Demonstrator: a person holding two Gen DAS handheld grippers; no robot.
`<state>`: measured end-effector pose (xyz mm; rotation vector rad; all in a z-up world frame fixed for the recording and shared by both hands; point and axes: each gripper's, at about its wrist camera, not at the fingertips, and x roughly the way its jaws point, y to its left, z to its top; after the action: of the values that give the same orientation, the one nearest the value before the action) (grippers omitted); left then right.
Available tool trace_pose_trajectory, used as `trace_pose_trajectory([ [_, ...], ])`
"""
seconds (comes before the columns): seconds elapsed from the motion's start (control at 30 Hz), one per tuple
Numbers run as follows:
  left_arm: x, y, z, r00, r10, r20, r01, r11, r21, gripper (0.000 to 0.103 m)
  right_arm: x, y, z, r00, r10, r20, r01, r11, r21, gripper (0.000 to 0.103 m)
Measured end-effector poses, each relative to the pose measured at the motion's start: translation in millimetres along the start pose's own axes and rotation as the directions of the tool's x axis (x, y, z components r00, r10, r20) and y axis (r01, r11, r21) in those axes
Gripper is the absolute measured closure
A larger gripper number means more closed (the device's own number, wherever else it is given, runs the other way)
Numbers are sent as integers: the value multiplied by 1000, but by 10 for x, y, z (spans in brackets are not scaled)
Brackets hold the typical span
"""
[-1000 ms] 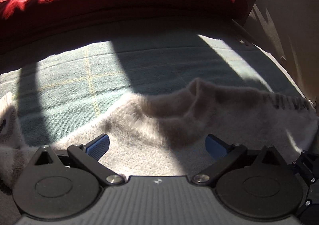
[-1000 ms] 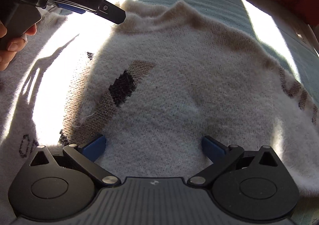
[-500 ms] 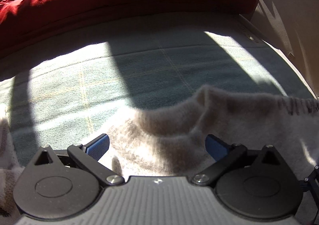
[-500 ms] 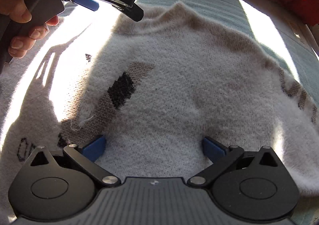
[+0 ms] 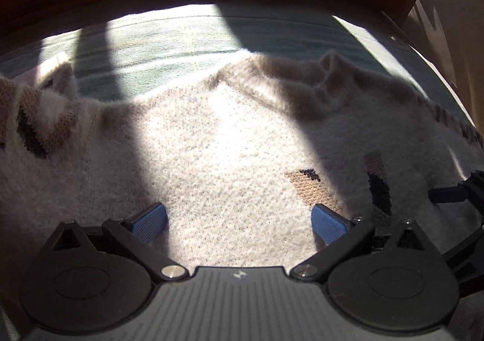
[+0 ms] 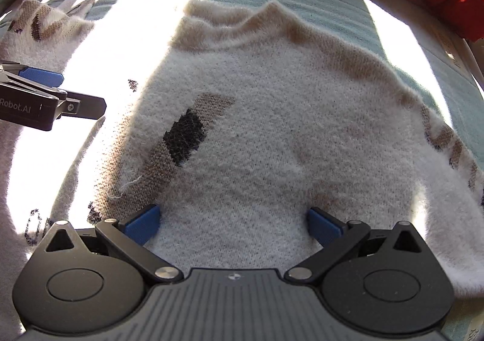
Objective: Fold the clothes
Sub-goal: 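Grasp the patterned sleeve cuff with the left tool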
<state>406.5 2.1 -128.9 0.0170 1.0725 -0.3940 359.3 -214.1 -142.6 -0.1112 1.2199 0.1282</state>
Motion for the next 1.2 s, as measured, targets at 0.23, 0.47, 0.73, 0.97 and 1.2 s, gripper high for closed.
trace_pose_trajectory([
  [0.23, -699, 269, 41, 995, -45, 95, 45, 999, 1, 3, -96, 17, 163, 995, 19, -93, -10, 996, 91, 0],
  [0.47, -1198, 991, 116, 984, 59, 166, -44, 995, -89, 11, -198, 270, 280, 989, 135, -54, -125, 978, 168, 0],
  [0.73, -1023, 1959, 220, 980, 149, 131, -114, 964, -241, 37, -173, 718, 539, 970, 241, -3, -239, 964, 118, 0],
  [0.97, -592, 2460, 276, 991, 87, 98, -45, 930, -365, 48, -69, 892, 681, 960, 281, -1, -279, 953, 121, 0],
  [1.2, -172, 2868, 253, 998, -12, 64, 41, 878, -478, 48, 45, 1029, 720, 963, 268, -18, -266, 963, 50, 0],
])
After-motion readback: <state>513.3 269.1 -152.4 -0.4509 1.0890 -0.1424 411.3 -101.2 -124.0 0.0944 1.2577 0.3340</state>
